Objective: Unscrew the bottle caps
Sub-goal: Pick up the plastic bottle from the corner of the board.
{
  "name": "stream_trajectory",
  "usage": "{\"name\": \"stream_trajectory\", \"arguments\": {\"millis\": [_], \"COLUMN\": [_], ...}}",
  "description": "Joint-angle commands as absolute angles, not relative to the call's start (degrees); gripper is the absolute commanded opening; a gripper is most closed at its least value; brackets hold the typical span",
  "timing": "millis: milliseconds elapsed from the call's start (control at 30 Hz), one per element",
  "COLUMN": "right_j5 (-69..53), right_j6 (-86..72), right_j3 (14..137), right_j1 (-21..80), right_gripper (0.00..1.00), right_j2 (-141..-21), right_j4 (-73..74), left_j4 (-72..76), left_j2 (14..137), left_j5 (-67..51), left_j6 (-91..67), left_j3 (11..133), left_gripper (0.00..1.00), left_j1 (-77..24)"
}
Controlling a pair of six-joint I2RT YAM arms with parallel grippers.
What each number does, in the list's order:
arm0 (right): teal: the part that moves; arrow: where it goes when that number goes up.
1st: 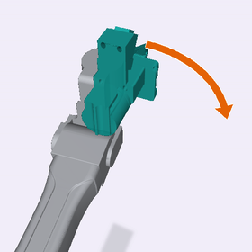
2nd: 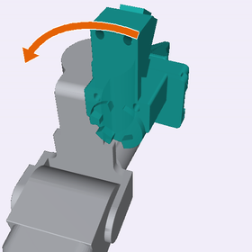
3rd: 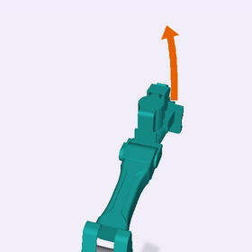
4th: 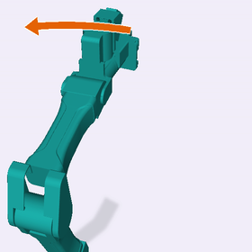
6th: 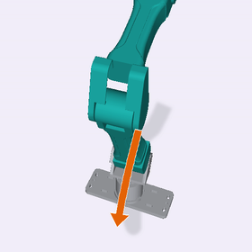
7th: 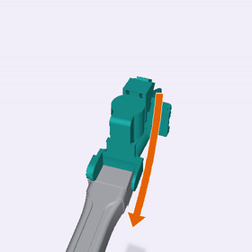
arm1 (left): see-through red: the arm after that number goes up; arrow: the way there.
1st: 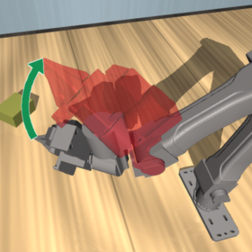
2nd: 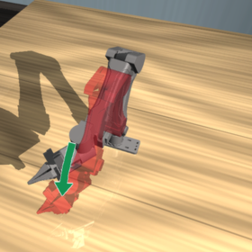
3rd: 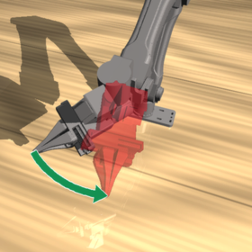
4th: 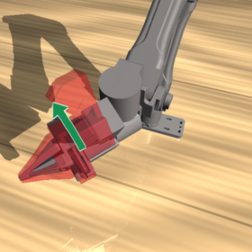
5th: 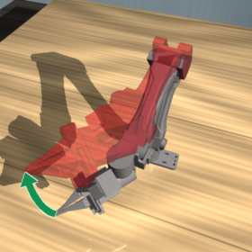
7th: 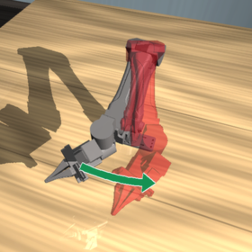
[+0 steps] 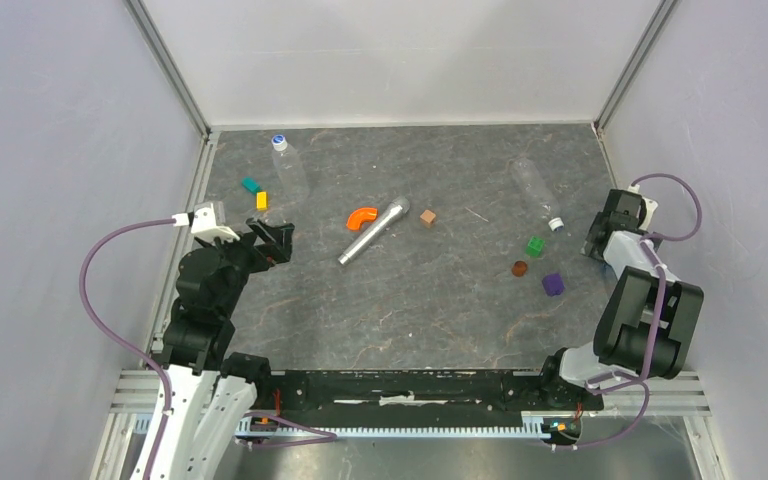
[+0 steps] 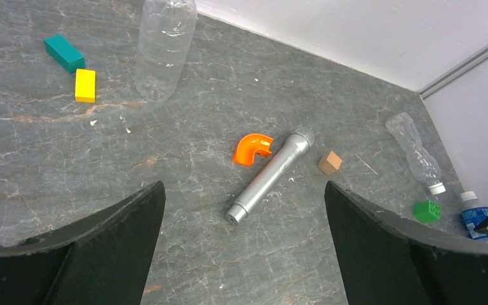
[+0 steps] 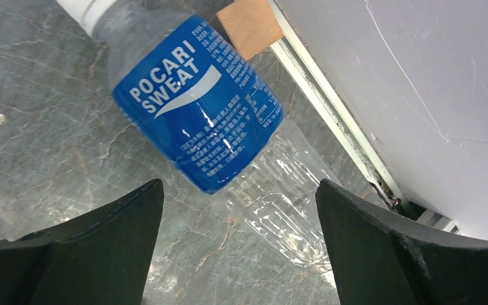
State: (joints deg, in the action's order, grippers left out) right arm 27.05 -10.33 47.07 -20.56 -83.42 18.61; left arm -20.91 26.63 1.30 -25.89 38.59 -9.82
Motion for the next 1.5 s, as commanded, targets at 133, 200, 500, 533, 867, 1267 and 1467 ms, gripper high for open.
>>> {"name": "stream_trajectory", "arguments": {"millis": [133,200,500,533,867,1267,1467], "right_j5": [27.4,25.51,12.56,10.22,4.82,-1.83,-15.96], "right_j6": [-6.24,-5.45,-5.69,-6.12,-8.1,-8.67,-14.75], "right_j3": [50.36,50.71,50.71,50.07,46.61,45.31,41.11], "right_j1": [-22.08,-22.53,-22.59,-22.59,-22.54,-22.56,-22.5], "right_gripper": [0.95,0.95,0.8,0.77,0.56,0.51,0.52], "right_j2": [-86.22,-87.89,-91.27,-90.78,-86.51,-74.29,-66.25], "right_j4": [13.58,13.61,14.84,14.42,12.19,10.56,4.97], "left_j4": [-18.74,-18.79,-18.37,-18.37,-18.37,-18.26,-17.84], "left_j2": [27.03,26.98,27.26,27.29,27.25,28.2,29.05], "left_j5": [0.27,0.26,0.26,0.26,0.26,-0.43,-0.6], "left_j6": [-25.14,-25.05,-25.55,-25.53,-25.88,-26.53,-26.43], "left_j3": [38.43,38.51,38.18,38.19,37.9,37.89,37.82], "left_gripper": [1.0,1.0,1.0,1.0,1.0,1.0,1.0], "left_j1": [-9.6,-9.58,-9.58,-9.58,-9.58,-9.58,-9.58]}}
